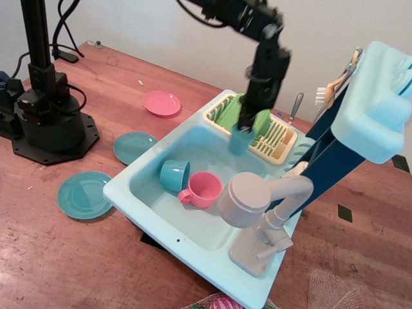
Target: Put cup from anywhere into sink
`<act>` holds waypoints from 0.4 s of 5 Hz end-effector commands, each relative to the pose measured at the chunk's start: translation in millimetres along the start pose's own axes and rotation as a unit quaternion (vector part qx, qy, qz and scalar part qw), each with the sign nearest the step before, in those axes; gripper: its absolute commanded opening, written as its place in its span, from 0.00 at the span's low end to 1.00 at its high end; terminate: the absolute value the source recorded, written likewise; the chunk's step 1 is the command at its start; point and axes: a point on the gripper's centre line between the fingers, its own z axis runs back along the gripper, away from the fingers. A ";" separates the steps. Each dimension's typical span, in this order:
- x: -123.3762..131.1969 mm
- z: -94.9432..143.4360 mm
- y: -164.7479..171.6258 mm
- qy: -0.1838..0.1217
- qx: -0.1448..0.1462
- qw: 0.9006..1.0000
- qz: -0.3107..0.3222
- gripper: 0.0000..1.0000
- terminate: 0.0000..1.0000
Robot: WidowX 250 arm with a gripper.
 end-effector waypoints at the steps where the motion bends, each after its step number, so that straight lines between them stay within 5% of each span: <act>1: -21.3 3.9 7.3 -0.040 -0.012 0.999 0.013 0.00 0.00; 2: -23.3 -1.3 -3.5 -0.048 -0.014 0.999 0.017 0.00 0.00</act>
